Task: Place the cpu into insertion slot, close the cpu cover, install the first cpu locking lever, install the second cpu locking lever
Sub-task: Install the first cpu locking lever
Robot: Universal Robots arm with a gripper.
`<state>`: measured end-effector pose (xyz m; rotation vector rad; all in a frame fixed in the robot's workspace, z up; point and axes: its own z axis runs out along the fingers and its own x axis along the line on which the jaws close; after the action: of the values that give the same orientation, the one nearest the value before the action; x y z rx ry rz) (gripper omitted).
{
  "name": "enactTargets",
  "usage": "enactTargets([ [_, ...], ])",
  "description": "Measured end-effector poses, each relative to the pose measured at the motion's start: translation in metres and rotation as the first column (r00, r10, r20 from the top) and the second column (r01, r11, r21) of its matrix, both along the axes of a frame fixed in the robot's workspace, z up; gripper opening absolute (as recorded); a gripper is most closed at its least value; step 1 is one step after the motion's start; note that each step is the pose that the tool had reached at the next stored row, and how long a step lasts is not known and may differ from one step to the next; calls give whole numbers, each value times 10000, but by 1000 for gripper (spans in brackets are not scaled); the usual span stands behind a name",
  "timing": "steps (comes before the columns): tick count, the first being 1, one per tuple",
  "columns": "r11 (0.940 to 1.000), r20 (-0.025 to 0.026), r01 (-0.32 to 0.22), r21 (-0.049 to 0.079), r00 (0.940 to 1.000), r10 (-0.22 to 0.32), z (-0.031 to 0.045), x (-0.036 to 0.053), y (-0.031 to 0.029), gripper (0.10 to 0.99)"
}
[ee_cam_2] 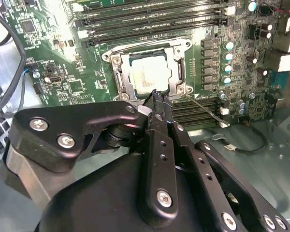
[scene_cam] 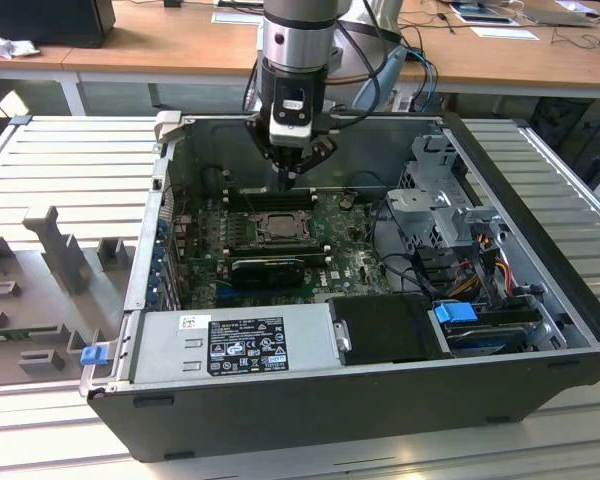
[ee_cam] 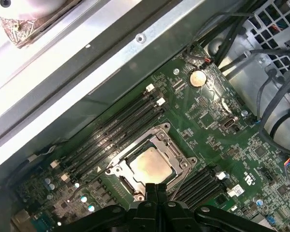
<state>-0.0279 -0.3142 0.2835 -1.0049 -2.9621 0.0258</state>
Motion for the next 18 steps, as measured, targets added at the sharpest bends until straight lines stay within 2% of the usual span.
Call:
enactTargets([
  [4,9987,0,-502,-5,9987,502,0,0,0,106],
  [10,9927,-1,-1202,-9,9928,1202,0,0,0,106],
  [11,9877,-1,-1563,-11,9877,1563,0,0,0,106],
  [15,9766,-1,-2151,-14,9766,2151,0,0,0,106],
  [17,9676,-2,-2527,-16,9676,2527,0,0,0,106],
  [18,9605,-3,-2782,-18,9605,2782,0,0,0,106],
])
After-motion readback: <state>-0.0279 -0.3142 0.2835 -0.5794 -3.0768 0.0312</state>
